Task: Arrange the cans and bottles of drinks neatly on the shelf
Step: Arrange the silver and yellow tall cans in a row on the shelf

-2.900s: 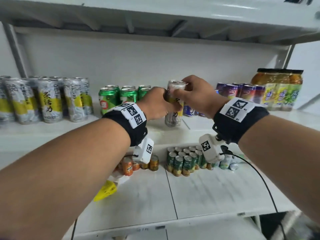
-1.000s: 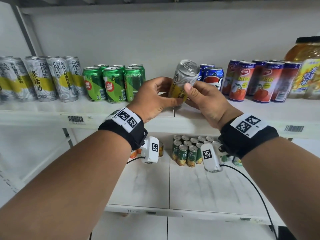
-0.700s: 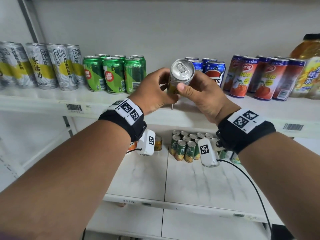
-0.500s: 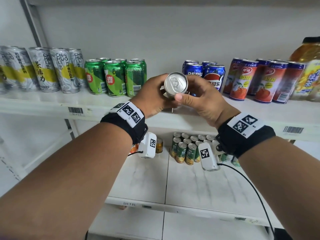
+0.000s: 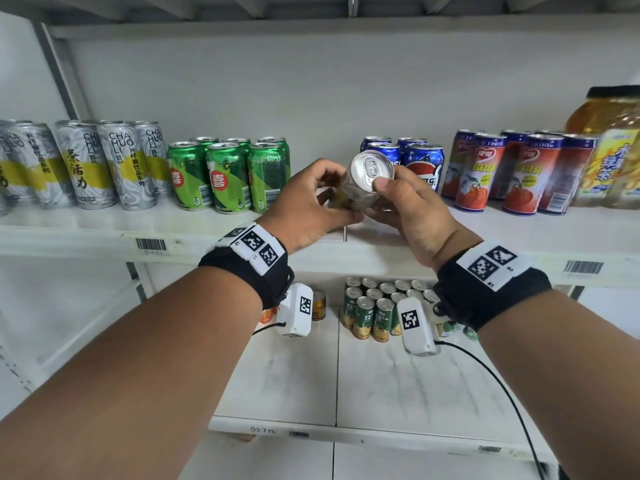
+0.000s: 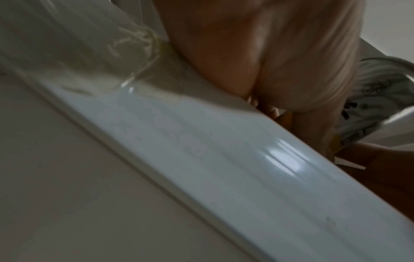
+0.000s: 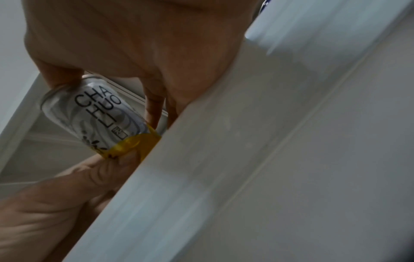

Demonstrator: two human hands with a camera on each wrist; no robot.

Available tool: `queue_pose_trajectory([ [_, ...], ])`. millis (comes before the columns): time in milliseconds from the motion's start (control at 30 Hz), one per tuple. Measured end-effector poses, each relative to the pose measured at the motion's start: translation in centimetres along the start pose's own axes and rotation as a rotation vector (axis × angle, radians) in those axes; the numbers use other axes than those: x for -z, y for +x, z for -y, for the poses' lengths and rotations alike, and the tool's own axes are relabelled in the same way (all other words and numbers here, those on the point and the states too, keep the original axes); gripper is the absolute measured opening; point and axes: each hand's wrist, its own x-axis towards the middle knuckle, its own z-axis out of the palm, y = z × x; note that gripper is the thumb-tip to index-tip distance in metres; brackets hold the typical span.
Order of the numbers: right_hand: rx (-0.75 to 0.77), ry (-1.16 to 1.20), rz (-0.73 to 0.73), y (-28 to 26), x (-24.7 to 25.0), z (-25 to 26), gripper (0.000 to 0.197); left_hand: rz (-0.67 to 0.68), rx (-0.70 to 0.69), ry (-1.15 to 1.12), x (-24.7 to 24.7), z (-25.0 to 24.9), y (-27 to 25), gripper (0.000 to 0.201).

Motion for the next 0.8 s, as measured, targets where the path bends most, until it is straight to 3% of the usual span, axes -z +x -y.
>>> queue_pose_trajectory([
  [67, 0.011, -0.031, -0.001, 0.0, -0.1, 0.1, 0.041, 0.032, -0.003, 0.018, 0.0, -0.3, -0.2, 0.057],
  [233, 0.074, -0.122, 0.05, -0.4, 0.1, 0.0, 0.054, 0.144, 0.033, 0.019, 0.1, -1.1, -0.3, 0.066],
  [400, 0.137, -0.143, 0.061, -0.3, 0.0, -0.1, 0.066, 0.044, 0.059, -0.052, 0.3, -1.3, -0.1, 0.069],
  [533, 0.181, -0.122, 0.075, 0.0, 0.1, -0.4, 0.057, 0.054, 0.089, -0.196, 0.1, -1.1, -0.3, 0.06],
  [600, 0.186, -0.146, 0.063, 0.0, 0.2, -0.6, 0.053, 0.076, 0.078, -0.155, 0.0, -0.9, -0.2, 0.057],
  [667, 0.178, -0.162, 0.05, -0.1, 0.3, -0.7, 0.051, 0.104, 0.054, -0.045, -0.2, -0.6, 0.0, 0.067],
  [733, 0.181, -0.183, 0.054, -0.2, 0.4, -0.7, 0.057, 0.095, 0.029, 0.082, -0.1, -0.4, 0.2, 0.079],
  [800, 0.167, -0.176, 0.085, -0.2, 0.4, -0.5, 0.066, 0.076, 0.049, 0.079, 0.1, -0.4, 0.3, 0.078],
])
